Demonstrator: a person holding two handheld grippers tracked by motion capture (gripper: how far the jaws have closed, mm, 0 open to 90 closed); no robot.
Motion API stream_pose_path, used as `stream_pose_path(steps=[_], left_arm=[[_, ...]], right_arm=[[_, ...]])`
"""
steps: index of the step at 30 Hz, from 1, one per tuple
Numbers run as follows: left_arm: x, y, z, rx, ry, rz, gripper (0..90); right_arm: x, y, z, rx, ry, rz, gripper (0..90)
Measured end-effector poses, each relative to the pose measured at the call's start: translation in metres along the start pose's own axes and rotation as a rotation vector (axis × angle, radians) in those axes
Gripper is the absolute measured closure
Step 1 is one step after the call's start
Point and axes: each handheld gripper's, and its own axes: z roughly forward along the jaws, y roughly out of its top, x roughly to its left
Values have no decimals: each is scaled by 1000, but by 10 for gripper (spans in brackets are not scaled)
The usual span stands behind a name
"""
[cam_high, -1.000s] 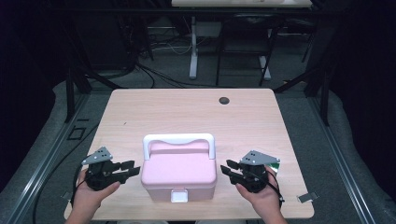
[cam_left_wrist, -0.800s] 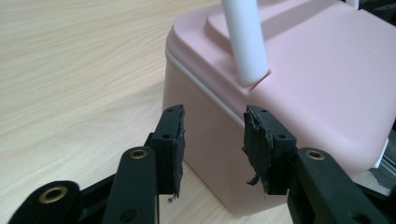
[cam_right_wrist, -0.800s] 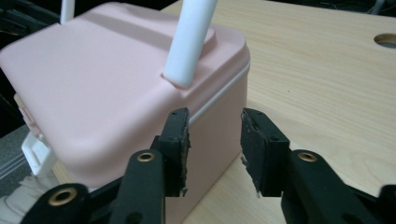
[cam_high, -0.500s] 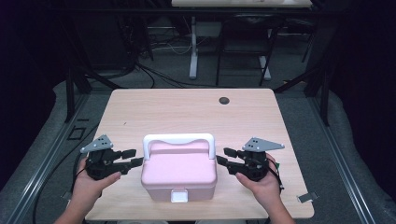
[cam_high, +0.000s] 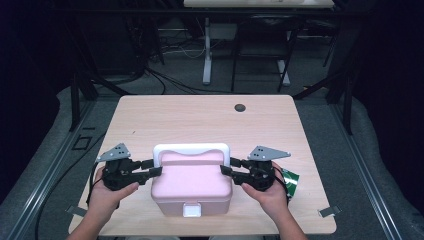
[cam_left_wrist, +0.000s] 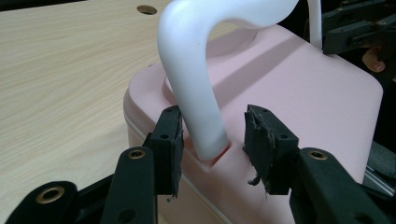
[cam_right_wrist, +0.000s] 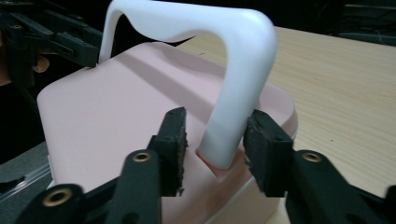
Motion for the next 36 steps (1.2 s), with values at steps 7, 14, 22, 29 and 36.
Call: stream_pose_path(steps=[7, 14, 22, 29, 36], left_arm=[[-8, -2, -3, -10, 34, 40, 655], [-12, -6, -9, -27, 77, 53, 733], [-8, -1, -13, -9, 69, 33, 736], [0, 25, -20, -22, 53, -14, 733], [-1, 34, -30, -48, 61, 5, 677]], right_arm=[[6, -2, -4, -19, -30, -56, 712], [16, -4, -6, -17, -44, -97, 748], [18, 1, -2, -6, -45, -81, 749], [11, 22, -4, -43, -30, -23, 750], [5, 30, -3, -68, -6, 49, 751]])
